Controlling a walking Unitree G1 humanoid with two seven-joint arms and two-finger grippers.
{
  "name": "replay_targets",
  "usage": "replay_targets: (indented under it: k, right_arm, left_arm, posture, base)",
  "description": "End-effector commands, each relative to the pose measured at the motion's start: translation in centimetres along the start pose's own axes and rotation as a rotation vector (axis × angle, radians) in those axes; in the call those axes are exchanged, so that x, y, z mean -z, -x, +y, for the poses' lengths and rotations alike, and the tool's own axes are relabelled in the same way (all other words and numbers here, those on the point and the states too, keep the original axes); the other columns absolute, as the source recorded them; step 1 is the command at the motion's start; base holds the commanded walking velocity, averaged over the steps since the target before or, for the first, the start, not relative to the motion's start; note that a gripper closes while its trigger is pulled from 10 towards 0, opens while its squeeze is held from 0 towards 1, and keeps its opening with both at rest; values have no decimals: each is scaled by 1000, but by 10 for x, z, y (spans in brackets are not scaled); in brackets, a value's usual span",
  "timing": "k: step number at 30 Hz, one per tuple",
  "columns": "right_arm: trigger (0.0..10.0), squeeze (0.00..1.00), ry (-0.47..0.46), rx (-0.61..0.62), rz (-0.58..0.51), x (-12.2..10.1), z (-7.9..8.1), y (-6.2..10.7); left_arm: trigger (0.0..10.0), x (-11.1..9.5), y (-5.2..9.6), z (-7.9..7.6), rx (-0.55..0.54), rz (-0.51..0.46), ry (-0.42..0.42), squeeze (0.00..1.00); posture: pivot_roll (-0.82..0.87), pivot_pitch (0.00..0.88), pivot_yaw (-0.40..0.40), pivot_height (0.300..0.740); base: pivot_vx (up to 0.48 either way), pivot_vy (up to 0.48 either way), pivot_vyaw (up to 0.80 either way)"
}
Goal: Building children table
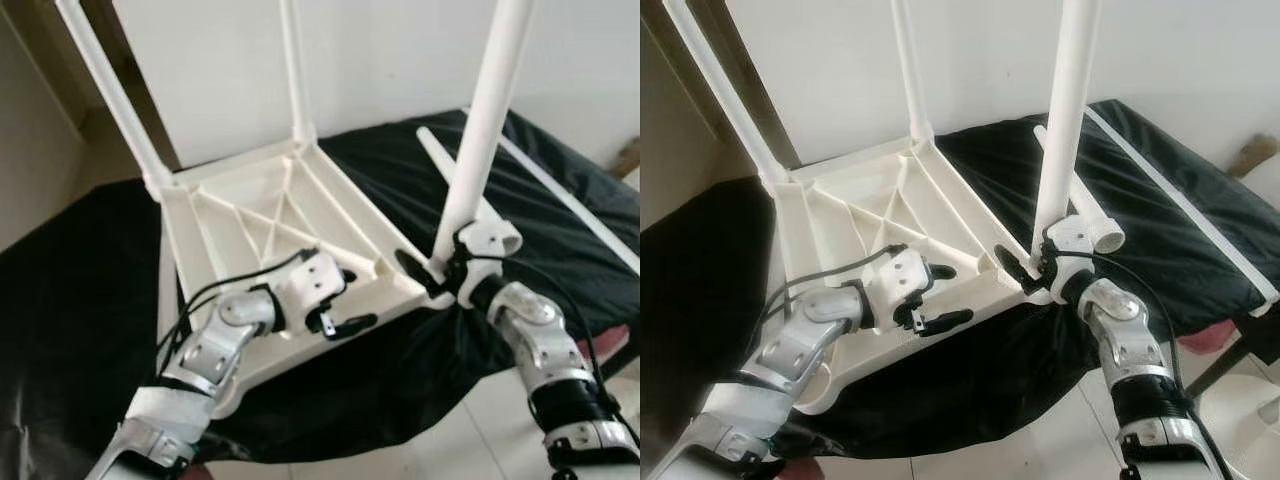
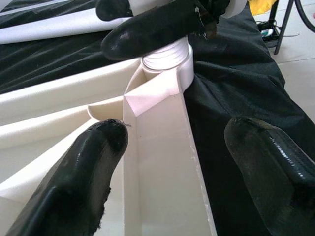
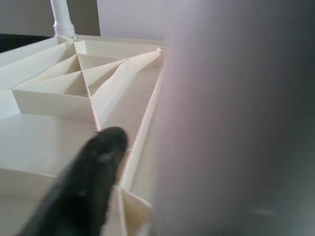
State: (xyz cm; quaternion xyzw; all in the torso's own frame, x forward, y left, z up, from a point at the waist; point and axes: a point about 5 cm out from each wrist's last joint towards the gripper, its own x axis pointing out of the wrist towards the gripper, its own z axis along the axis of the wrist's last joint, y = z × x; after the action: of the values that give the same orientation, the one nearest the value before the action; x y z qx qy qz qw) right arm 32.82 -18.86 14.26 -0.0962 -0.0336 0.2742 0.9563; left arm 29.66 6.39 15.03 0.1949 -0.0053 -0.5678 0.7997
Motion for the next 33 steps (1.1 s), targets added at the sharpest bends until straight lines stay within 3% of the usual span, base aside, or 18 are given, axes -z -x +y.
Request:
replay_targets:
  k: [1,11,12,13,14,19,23,24,28,31,33]
  right_arm:
    - [0,0,1,-37,22,5,5,-1]
    - [0,0,-21,-32,55,19,5,16]
    - [1804,0,-35,-20,58,21,4,17]
    - [1804,0,-35,-20,58,21,4,17]
    - [10000,0,-52,-7,57,23,5,19]
    - [10000,0,-63,39,70,26,8,21]
    - [10000,0,-44,181,140,34,6,22]
    - [10000,0,-90,278,149,34,9,20]
    - [10000,0,-130,318,142,32,16,18]
    - [10000,0,-207,450,136,30,29,15]
    - [10000,0,-215,475,135,29,30,16]
  left_arm:
    - [10000,2,2,1,24,16,-10,0]
    - [10000,3,0,-5,44,12,2,0]
    - [10000,3,0,-5,48,13,2,0]
    - [10000,3,0,-5,48,13,2,0]
    - [10000,3,-1,-5,51,13,3,0]
    - [10000,4,-1,-6,59,11,3,0]
    - [10000,5,-2,-10,66,11,10,0]
    - [10000,5,-2,-13,69,5,25,0]
    - [10000,5,-1,-16,73,-2,34,0]
    - [10000,6,-2,-19,75,-4,41,0]
    - [10000,6,-2,-19,75,-4,41,0]
  posture:
    - [-77,0,111,740]
    - [-95,0,119,740]
    - [-100,0,122,740]
    - [-100,0,122,740]
    - [-110,0,124,740]
    - [-116,0,118,740]
    - [-116,0,112,740]
    - [-112,0,104,740]
    - [-112,0,100,740]
    - [-111,0,88,740]
    - [-110,0,80,740]
  base:
    - [0,0,0]
    - [0,0,0]
    - [0,0,0]
    - [0,0,0]
    - [0,0,0]
    - [0,0,0]
    - [0,0,0]
    - [0,0,0]
    - [0,0,0]
    - [0,0,0]
    - [0,0,0]
